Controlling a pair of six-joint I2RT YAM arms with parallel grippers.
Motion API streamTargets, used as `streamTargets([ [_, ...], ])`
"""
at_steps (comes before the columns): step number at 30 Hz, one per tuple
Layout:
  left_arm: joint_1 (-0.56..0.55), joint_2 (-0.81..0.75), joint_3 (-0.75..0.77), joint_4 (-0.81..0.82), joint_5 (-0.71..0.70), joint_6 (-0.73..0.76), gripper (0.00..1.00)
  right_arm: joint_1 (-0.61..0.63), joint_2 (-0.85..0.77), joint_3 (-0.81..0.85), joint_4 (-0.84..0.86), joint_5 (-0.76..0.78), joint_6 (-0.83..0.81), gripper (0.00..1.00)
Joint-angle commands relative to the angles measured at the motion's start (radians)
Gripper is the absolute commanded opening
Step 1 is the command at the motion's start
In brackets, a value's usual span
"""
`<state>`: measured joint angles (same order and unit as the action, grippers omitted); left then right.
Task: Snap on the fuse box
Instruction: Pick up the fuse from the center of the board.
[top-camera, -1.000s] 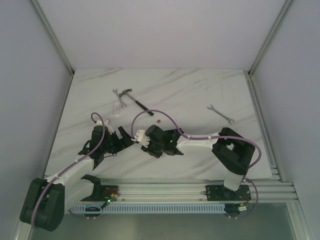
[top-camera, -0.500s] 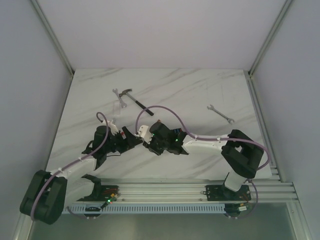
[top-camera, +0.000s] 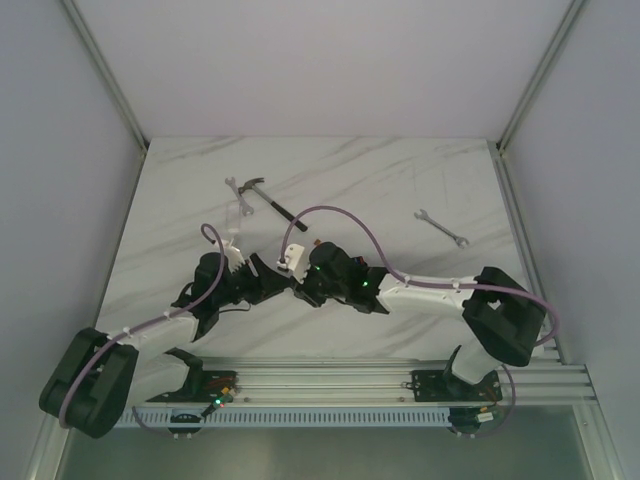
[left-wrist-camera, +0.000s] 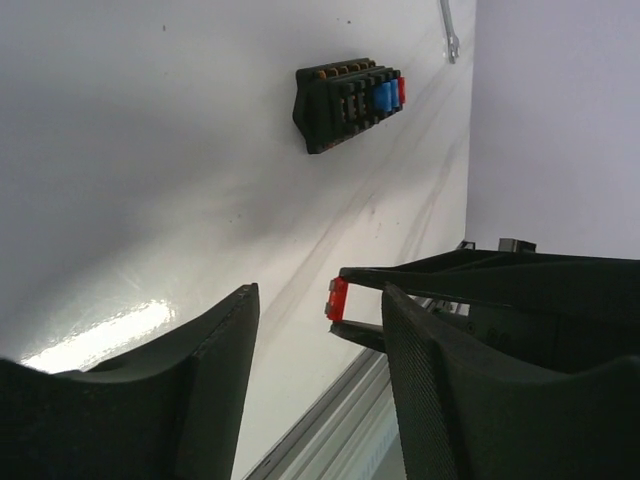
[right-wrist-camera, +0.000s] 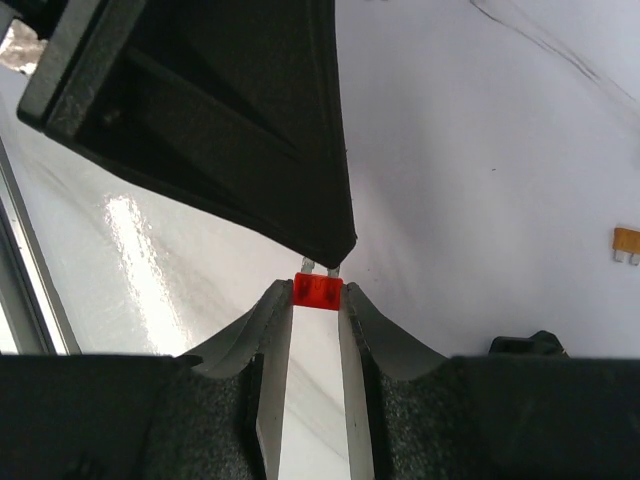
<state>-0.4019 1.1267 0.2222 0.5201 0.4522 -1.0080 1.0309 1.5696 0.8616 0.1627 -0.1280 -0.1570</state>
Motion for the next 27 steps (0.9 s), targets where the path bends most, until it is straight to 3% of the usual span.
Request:
streamTargets([
  [1, -0.014, -0.008, -0.007, 0.06, -0.014, -0.031, 0.59, -0.007, -0.022, -0.026, 0.1, -0.019, 0.035, 0.17],
  [27, -0.044, -0.072, -0.007, 0.055, -0.028, -0.083, 0.24, -0.008, -0.052, -0.047, 0.209, -0.006, 0.071, 0.17],
])
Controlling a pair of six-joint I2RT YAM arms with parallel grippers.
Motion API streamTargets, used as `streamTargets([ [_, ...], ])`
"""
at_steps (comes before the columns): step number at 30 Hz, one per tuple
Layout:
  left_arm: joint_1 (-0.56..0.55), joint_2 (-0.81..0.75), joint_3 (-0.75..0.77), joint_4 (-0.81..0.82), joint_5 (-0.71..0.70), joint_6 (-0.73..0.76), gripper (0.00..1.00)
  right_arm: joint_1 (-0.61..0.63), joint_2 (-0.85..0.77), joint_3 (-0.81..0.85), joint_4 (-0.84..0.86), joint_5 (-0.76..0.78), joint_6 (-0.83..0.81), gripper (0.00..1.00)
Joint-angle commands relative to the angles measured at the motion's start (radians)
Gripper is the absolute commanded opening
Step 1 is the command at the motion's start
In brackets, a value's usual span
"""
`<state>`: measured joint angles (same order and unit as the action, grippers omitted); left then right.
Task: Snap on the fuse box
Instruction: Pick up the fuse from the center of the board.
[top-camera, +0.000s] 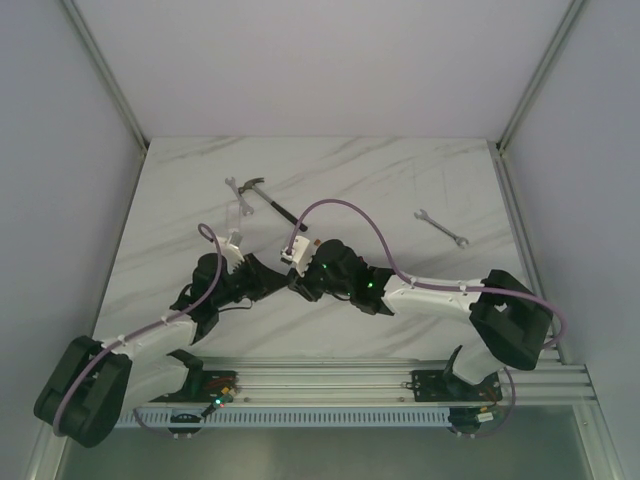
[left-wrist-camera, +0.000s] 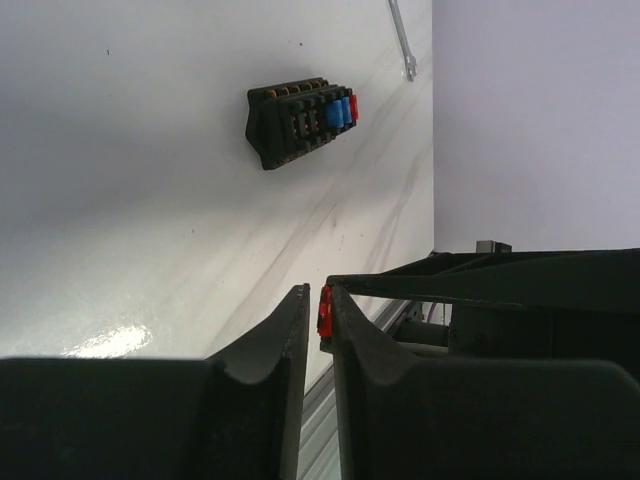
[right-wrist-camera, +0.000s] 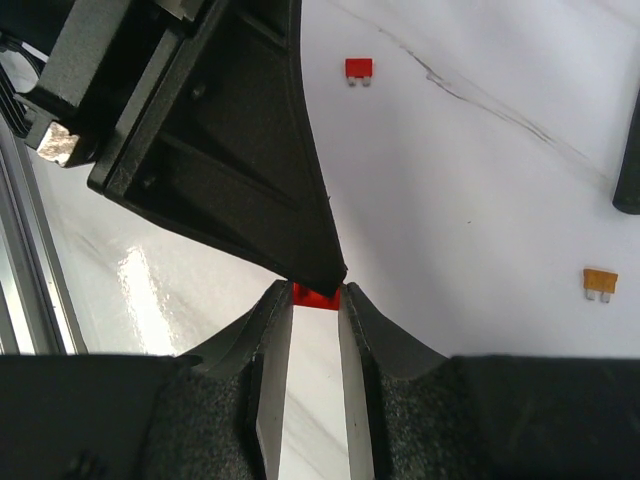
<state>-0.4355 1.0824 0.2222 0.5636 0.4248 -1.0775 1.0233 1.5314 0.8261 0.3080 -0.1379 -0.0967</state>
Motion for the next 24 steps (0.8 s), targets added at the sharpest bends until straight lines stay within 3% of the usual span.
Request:
streamTargets([
  [1, -0.011, -0.031, -0.008, 0.008, -0.002, -0.015, 0.22, -0.002, -0.014, -0.012, 0.065, 0.003, 0.011, 0.17],
  [10, -0.018, -0.048, -0.007, -0.006, -0.015, -0.026, 0.01, -0.003, -0.02, -0.016, 0.071, 0.014, 0.014, 0.2],
  [15, -0.019, -0.088, -0.007, -0.022, -0.047, -0.055, 0.0, -0.009, -0.053, -0.03, 0.078, 0.04, 0.06, 0.43],
  [19, -0.019, -0.167, -0.028, -0.021, -0.126, -0.096, 0.0, -0.037, -0.129, -0.05, 0.096, 0.04, 0.21, 0.55],
  [24, -0.022, -0.282, -0.056, 0.005, -0.218, -0.155, 0.0, -0.082, -0.259, -0.147, 0.25, 0.024, 0.494, 0.57],
])
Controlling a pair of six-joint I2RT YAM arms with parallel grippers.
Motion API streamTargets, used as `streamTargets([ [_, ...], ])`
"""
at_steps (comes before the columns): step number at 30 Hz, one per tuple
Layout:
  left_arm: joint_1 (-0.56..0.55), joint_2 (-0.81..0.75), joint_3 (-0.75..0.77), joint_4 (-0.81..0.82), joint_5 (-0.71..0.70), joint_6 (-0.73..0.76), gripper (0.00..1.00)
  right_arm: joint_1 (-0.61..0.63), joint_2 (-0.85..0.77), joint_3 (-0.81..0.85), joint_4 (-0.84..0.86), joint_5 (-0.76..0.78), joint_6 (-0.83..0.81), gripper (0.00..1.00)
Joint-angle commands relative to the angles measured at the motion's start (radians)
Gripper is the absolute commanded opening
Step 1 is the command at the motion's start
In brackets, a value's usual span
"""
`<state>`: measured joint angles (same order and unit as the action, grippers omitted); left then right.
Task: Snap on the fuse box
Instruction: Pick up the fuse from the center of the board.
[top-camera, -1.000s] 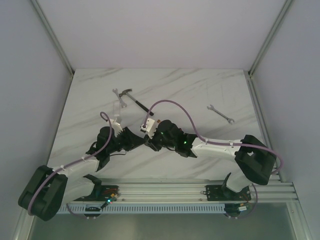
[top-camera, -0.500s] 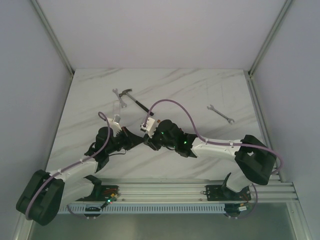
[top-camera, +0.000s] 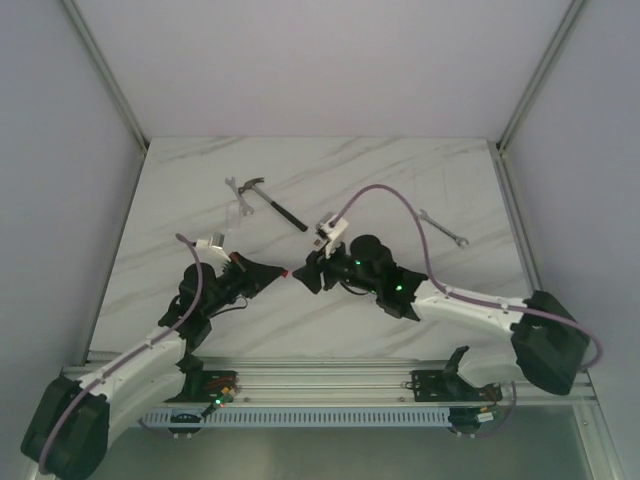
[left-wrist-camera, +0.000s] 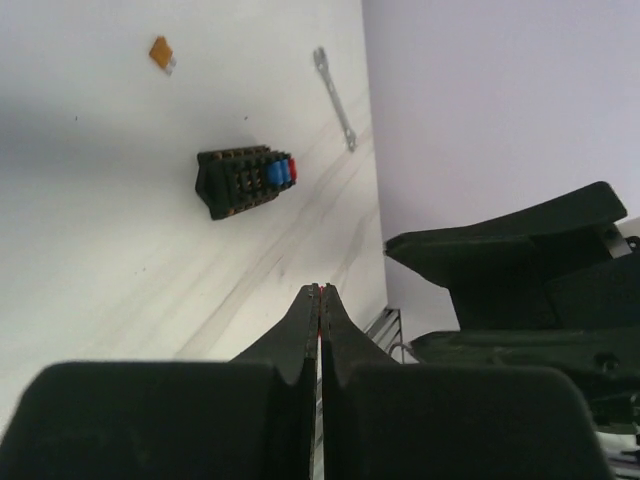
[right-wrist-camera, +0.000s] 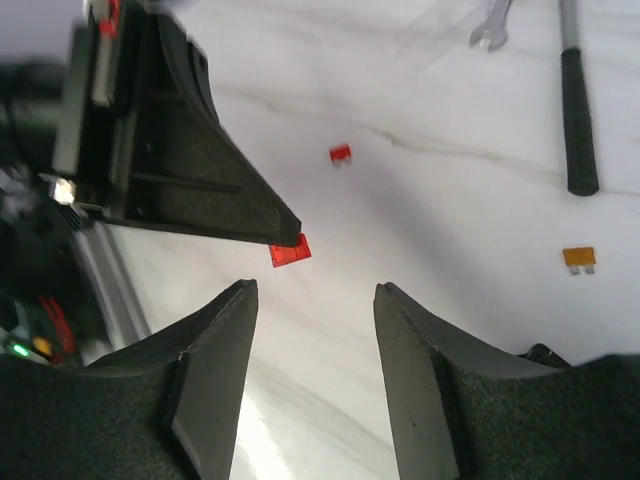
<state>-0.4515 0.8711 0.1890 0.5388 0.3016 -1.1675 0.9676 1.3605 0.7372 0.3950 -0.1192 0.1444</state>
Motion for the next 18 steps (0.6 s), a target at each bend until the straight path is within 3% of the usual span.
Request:
streamTargets([
  [1, -0.007, -0.095, -0.027, 0.031, -0.112, -0.072, 0.0, -0.033, -0.103, -0.071, 0.188, 0.004, 0.303, 0.55],
  [5, -0.011, -0.197, -0.051, 0.048, -0.184, -0.114, 0.0, -0.059, -0.112, -0.085, 0.233, -0.019, 0.469, 0.52],
  [10, -0.023, -0.296, -0.092, 0.109, -0.256, -0.19, 0.0, -0.072, -0.081, -0.14, 0.447, -0.072, 0.656, 0.48],
  [18, -0.069, -0.316, -0.096, 0.214, -0.319, -0.248, 0.0, -0.073, 0.054, -0.126, 0.687, -0.146, 0.789, 0.41],
])
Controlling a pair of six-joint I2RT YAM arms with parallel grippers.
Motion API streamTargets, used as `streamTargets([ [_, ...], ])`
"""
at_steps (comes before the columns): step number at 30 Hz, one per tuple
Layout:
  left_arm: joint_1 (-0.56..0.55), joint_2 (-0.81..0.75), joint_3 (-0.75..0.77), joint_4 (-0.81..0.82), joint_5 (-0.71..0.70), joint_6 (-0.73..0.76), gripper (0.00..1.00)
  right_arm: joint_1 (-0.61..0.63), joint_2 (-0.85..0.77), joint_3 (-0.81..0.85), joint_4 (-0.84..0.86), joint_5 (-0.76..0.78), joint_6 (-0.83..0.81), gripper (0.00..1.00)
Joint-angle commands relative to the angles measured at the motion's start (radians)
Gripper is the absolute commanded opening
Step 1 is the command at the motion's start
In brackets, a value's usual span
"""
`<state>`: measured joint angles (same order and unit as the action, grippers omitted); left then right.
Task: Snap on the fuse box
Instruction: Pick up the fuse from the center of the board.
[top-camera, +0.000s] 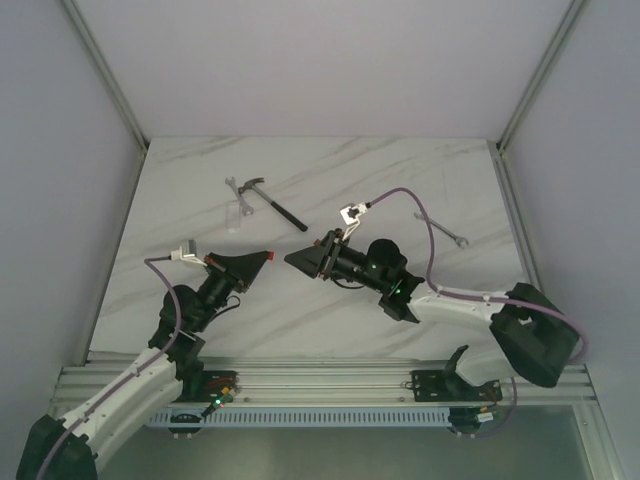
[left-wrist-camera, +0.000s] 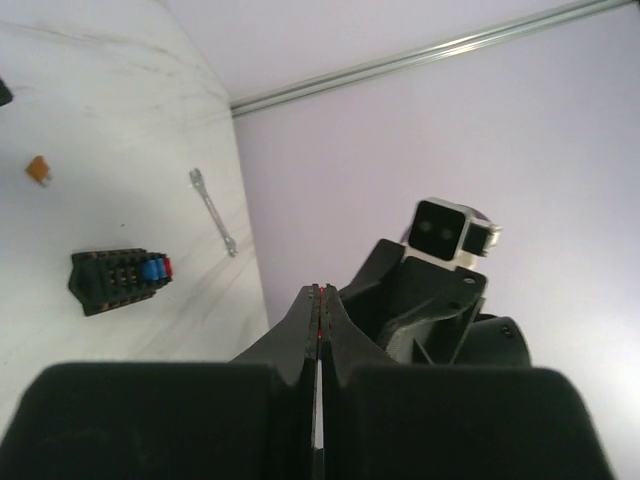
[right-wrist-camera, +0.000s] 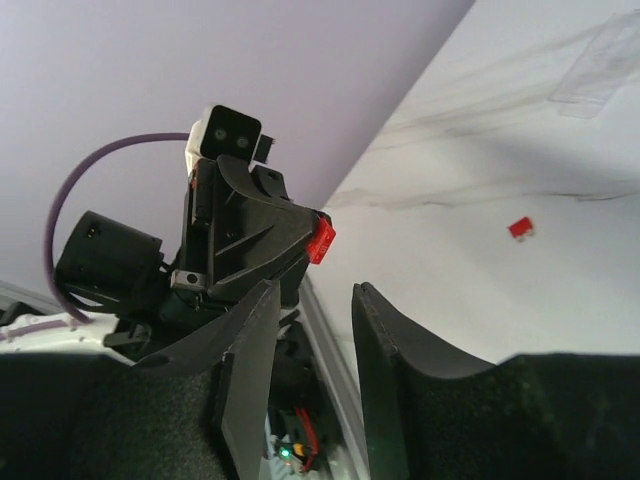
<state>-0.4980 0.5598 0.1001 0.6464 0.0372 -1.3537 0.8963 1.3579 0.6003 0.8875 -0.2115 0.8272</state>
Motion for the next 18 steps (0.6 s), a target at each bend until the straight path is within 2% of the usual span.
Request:
streamTargets([
  [1, -0.03, -0.001, -0.007, 0.117, -0.061, -0.065, 0.0, -0.001, 0.071, 0.02, 0.21, -0.062, 0.114, 0.4],
  [10, -0.085, 0.062, 0.012, 0.187, -0.087, -0.07, 0.0, 0.0, 0.138, 0.056, 0.31, -0.091, 0.145, 0.35],
  [18, -0.105, 0.097, 0.019, 0.231, -0.092, -0.074, 0.0, 0.0, 0.148, 0.065, 0.309, -0.079, 0.151, 0.32],
])
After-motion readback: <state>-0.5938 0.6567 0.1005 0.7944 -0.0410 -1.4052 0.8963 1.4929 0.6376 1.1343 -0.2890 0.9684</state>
